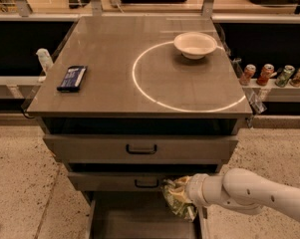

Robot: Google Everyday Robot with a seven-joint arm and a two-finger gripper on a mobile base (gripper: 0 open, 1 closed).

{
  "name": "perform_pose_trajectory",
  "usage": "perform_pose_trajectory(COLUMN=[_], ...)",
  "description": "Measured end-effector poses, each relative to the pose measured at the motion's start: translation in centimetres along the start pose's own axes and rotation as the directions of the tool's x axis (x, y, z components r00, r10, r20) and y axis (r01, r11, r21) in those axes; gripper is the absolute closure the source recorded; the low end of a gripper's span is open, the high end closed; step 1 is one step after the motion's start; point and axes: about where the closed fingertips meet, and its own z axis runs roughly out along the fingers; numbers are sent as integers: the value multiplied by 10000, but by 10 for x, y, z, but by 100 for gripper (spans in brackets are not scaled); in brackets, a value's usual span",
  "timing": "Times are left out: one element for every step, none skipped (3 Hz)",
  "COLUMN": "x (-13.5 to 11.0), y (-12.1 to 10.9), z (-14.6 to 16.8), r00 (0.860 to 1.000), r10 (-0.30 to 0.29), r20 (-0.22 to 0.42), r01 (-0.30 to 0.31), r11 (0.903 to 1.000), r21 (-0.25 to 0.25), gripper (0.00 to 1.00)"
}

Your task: Place green jalapeno chip bag into bottom drawer

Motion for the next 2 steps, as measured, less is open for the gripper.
perform_pose_trajectory(x=[0, 40], y=[0, 11], z=[0, 37], r00=[10000, 9930], r10=[5, 1125], r20=[1, -349], r01=[-5, -1148], r11=[10000, 9907], r21=[-8, -729], gripper=[100, 100])
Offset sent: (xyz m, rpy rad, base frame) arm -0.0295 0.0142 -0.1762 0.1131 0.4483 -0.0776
